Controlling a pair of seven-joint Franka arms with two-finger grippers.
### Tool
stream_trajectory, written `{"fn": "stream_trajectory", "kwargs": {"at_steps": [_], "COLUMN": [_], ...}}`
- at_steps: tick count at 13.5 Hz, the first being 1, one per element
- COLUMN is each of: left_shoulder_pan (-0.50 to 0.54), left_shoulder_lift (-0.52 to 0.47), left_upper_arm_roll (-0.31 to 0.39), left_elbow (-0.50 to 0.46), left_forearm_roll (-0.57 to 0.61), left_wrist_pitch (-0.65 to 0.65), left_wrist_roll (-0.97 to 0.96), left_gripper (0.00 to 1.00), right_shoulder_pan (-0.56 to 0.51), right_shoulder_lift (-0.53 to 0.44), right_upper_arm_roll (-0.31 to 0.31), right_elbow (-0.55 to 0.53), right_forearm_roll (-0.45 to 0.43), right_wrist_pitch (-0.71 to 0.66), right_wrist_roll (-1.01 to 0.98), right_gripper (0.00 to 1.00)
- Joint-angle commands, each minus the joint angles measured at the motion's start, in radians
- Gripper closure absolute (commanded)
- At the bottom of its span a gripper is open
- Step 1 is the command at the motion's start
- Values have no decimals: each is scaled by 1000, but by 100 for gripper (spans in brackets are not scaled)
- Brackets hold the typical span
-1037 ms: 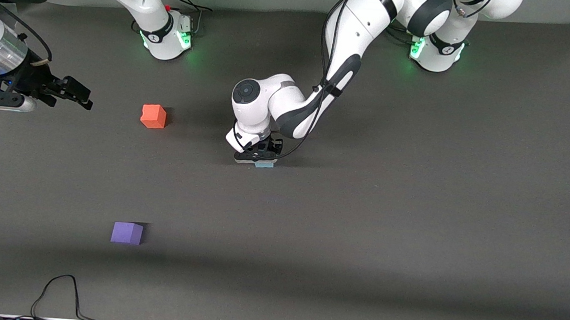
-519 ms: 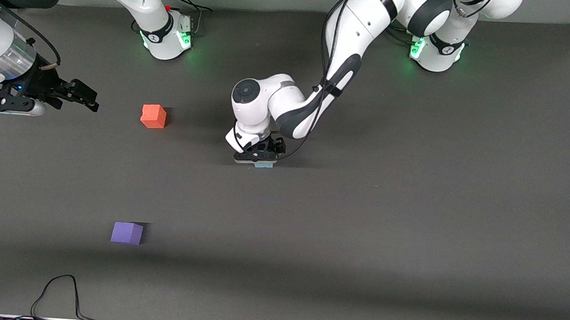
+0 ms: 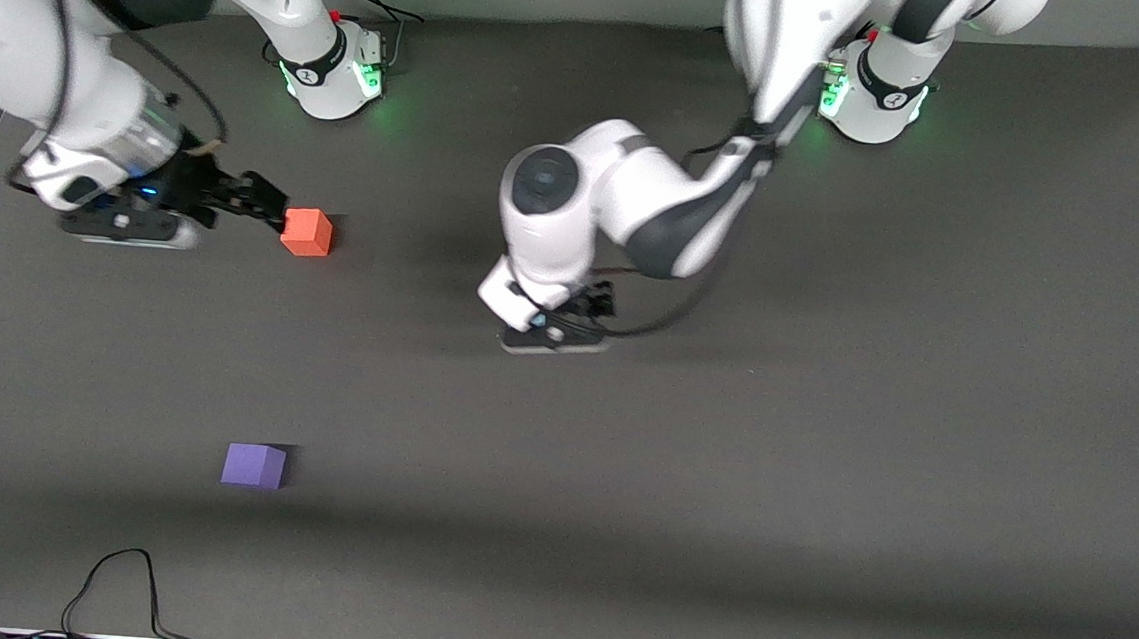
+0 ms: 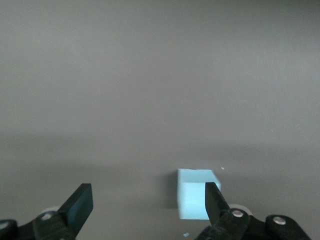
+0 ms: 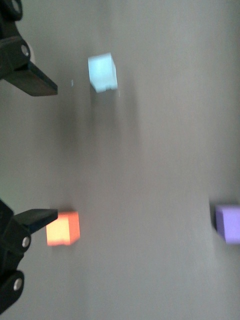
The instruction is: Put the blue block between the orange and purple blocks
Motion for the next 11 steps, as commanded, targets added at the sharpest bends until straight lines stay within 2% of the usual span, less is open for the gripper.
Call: {"fn": "stream_trajectory", "kwargs": {"at_steps": [1,4,5,8,11], "left_shoulder_pan": [195,386,430,550,648], "left_shoulder_lift": [-157,-232,-243,-281,-347], "left_upper_arm_roll": [-14,-14,-11,-5,-5], "left_elbow": [-151,-189,-189,-192,-226], "left_forearm_roll": [-101,-120,-117,-97,-45], "left_wrist_pitch": [-33,-122,-161,-212,-245], "left_wrist_roll": [234,443,489,632,729], "left_gripper": [0,0,0,0,0], "right_shoulder_pan": [0,3,14,98,146], "right_shoulder_lift": [119,242,298,462,601], "right_upper_arm_roll": [94,253,293,312,312], "right_elbow": [94,93,91,87,84], "right_forearm_roll": [38,-9,-90,-329,-498], "right_wrist_pitch": [45,241,302,442,543], "right_wrist_roll": [90,236,299,539,686], "right_gripper": [0,0,0,0,0]}}
